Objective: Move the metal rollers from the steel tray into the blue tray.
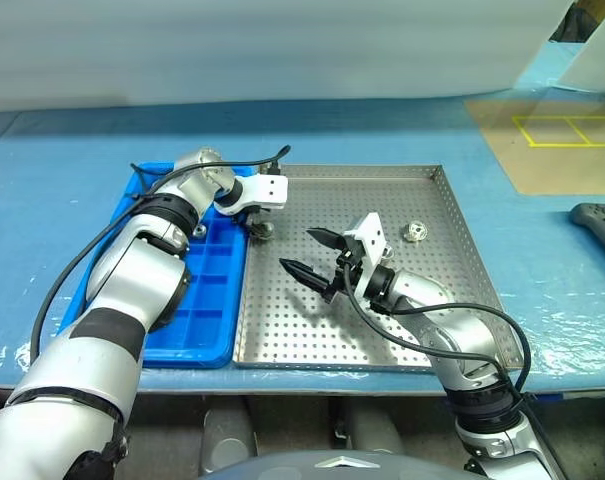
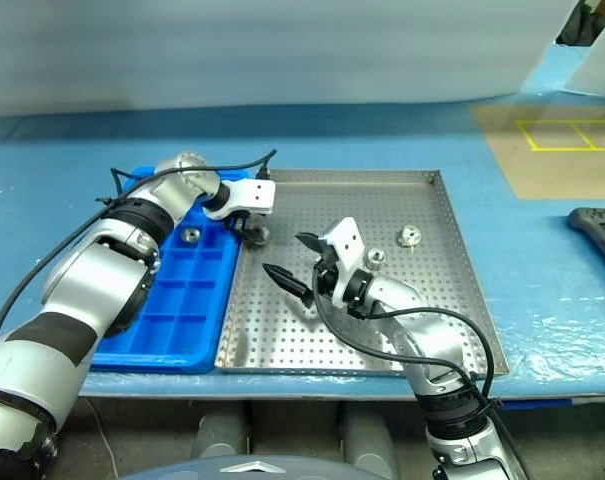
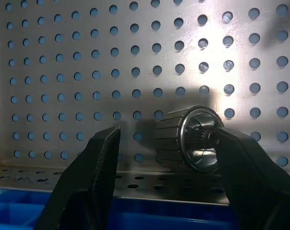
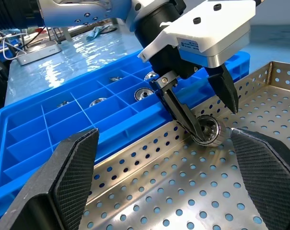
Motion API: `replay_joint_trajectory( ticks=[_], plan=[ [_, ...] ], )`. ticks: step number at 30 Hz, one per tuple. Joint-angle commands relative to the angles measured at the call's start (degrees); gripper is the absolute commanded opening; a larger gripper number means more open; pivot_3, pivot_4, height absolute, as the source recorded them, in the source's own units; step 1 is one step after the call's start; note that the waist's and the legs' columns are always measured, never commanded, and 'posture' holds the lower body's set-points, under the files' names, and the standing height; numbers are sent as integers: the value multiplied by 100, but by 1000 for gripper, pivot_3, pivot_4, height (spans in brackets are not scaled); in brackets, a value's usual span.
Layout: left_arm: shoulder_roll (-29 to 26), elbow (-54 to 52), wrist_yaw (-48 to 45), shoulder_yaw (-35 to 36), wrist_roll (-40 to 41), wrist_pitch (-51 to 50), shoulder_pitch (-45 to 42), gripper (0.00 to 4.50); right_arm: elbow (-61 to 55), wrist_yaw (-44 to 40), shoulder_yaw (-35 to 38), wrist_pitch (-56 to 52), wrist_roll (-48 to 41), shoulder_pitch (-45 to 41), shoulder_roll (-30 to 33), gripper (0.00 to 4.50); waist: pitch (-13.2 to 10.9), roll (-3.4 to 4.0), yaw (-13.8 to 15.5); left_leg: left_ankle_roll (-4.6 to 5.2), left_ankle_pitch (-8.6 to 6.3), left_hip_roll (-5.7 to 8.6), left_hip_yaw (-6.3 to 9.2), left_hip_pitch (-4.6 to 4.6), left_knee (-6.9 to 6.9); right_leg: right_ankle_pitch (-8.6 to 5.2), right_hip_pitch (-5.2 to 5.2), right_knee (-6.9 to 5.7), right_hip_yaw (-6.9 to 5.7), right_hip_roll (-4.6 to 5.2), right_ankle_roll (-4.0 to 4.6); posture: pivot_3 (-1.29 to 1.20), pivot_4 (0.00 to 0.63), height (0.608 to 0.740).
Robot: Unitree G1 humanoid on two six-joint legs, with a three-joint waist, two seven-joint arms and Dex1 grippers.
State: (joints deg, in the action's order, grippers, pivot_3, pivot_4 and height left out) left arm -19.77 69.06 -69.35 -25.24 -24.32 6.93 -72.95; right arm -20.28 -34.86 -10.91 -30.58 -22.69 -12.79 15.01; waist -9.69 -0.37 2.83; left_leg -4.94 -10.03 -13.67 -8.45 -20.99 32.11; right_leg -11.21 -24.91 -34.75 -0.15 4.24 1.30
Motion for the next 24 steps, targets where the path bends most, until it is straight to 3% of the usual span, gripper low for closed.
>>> replay_joint_trajectory(
  ticks=[1, 7, 10, 14, 24],
  plan=[
    [75, 157, 212, -79, -146, -190, -15, 3155, -122, 15, -16, 96, -41, -16, -53, 4500, 0, 1, -11, 0, 0, 0, 0, 0, 0, 0, 2, 0, 0, 0, 0, -198, 150, 740],
    [249, 219, 88, 161, 93, -433, 64, 3155, -145, 31, -26, 87, -32, 13, -44, 4500, 0, 1, -1, 0, 0, 3, 0, 11, 2, 0, 29, 1, 0, 4, 0, -199, 150, 740],
    [276, 240, 48, 185, 114, -500, 125, 2562, -149, 39, -18, 86, -28, 14, -39, 4500, 0, 1, 9, 1, 0, 4, 0, 10, 2, -1, 29, 2, 0, 6, -1, -201, 150, 740],
    [285, 242, -57, 263, 174, -547, 178, 1328, -144, 52, -11, 95, -21, 13, -42, 4500, 0, 1, 2, 2, -1, 3, 0, 10, 1, 0, 29, 4, -1, 5, 0, -200, 150, 740],
    [200, 109, 27, 507, 380, -590, 284, 1326, -110, 103, -52, 129, 7, -2, -101, 4500, 0, 1, -5, 4, -3, 3, 0, 10, -4, -1, 29, 11, -1, 4, -1, -202, 150, 740]
  ],
)
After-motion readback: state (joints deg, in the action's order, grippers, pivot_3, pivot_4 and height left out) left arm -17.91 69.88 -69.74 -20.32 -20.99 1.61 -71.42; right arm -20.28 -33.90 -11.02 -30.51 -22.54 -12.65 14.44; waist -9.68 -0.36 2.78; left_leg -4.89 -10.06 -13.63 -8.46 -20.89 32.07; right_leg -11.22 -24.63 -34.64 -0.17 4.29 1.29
